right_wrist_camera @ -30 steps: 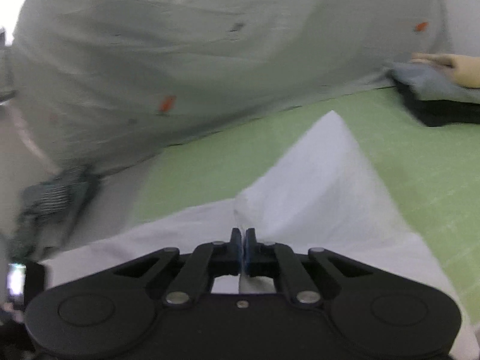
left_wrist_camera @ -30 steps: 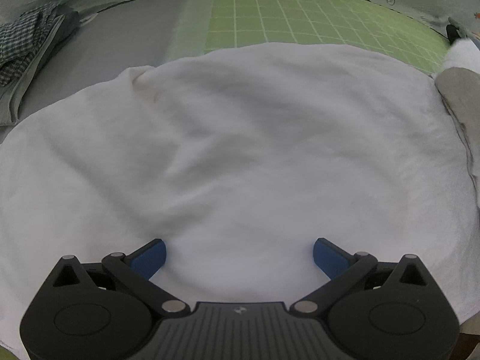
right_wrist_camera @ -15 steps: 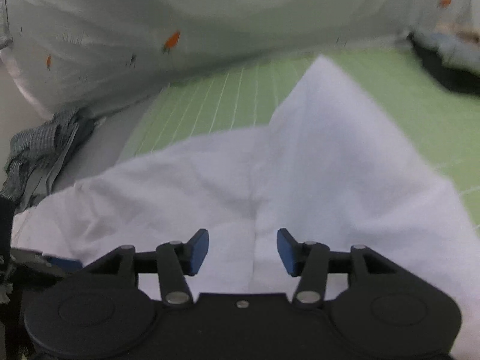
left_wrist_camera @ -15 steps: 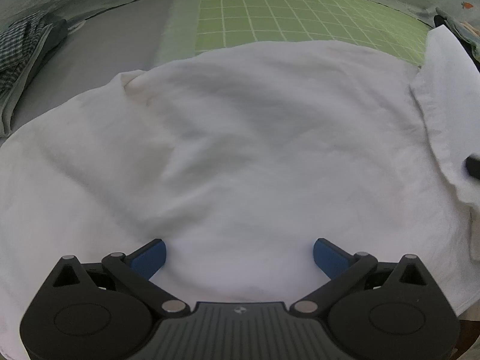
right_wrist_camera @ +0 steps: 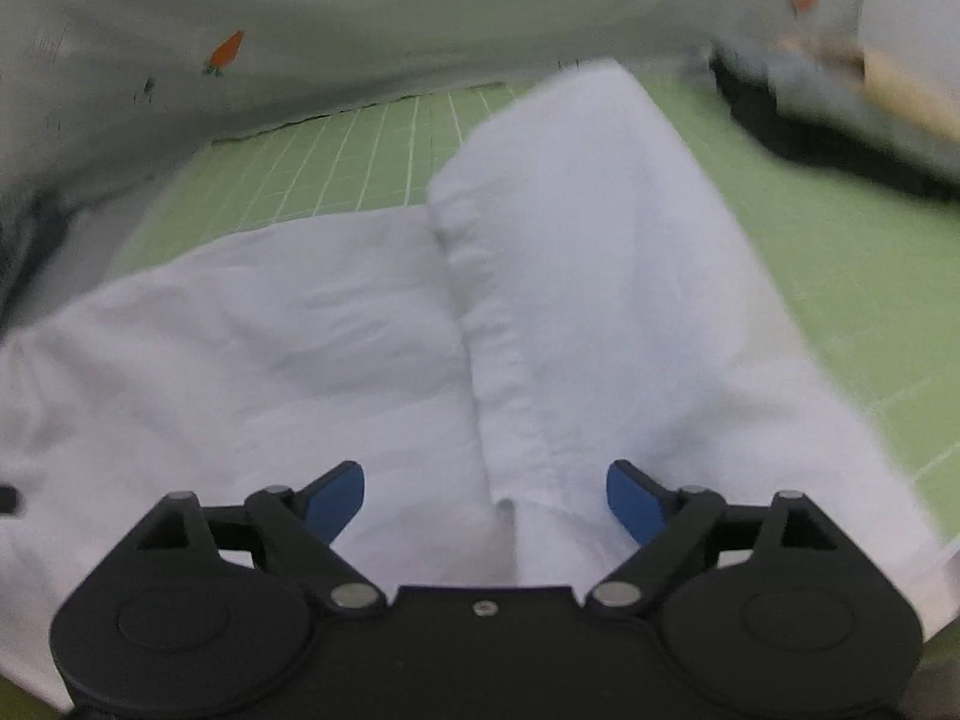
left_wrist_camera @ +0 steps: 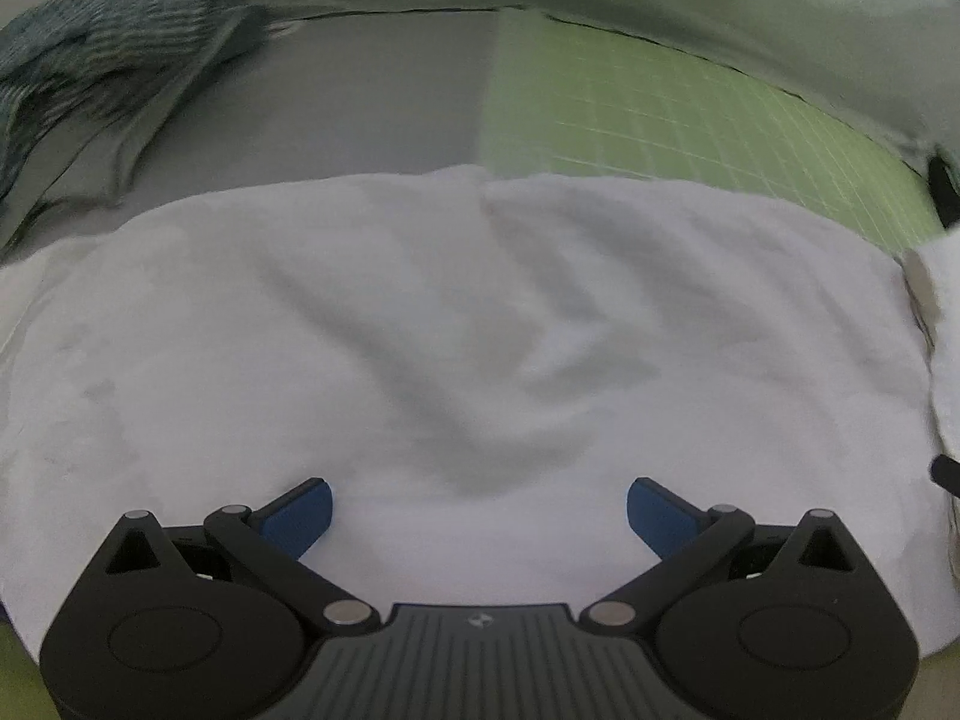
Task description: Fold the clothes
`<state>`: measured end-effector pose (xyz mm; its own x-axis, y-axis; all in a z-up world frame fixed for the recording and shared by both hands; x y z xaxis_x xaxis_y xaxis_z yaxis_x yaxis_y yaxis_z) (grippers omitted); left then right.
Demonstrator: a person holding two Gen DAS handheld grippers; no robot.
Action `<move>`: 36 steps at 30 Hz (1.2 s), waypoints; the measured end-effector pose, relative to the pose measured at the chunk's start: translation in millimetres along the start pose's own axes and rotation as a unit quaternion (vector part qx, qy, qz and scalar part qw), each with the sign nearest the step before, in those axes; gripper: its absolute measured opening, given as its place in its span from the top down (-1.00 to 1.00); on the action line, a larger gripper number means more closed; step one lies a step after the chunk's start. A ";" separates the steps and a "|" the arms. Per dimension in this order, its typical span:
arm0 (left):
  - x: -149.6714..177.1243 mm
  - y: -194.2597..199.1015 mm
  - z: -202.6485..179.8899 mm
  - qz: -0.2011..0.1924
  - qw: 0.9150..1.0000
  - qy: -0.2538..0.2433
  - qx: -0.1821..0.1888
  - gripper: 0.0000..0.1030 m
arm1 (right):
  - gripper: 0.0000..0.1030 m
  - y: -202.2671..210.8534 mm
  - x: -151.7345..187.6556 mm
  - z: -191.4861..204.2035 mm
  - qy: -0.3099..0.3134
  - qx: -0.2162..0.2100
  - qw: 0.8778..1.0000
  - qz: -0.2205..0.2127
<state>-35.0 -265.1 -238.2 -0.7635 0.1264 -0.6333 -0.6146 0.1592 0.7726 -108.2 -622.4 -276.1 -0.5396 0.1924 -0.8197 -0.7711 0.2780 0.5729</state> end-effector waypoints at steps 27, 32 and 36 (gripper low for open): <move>-1.3 -13.0 -104.2 -0.005 0.999 -0.046 -0.006 -1.00 | 0.84 3.1 -74.8 -180.6 0.175 0.151 0.973 -0.014; 1.1 -13.5 -128.0 0.001 0.998 -0.054 -0.012 -1.00 | -0.05 -7.0 -66.9 -266.3 0.072 0.188 0.979 0.016; 6.2 -17.2 -138.3 0.013 0.998 -0.054 -0.026 -1.00 | -0.60 -7.7 -66.6 -273.8 0.029 0.135 0.990 -0.030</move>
<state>-56.7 -402.4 -249.3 -0.7553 0.2348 -0.6119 -0.6063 0.1042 0.7884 -158.8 -895.0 -225.5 -0.5207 0.1165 -0.8458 -0.6871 0.5307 0.4961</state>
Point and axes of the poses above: each gripper's, at about its wrist camera, not at the fingertips, and y roughly against the way its jaws point, z to its left, x to its underside, the point moved 8 cm from there along -y, roughly the way its jaws point, and after that the axes turned 15 degrees about -z, right-handed, at the moved point
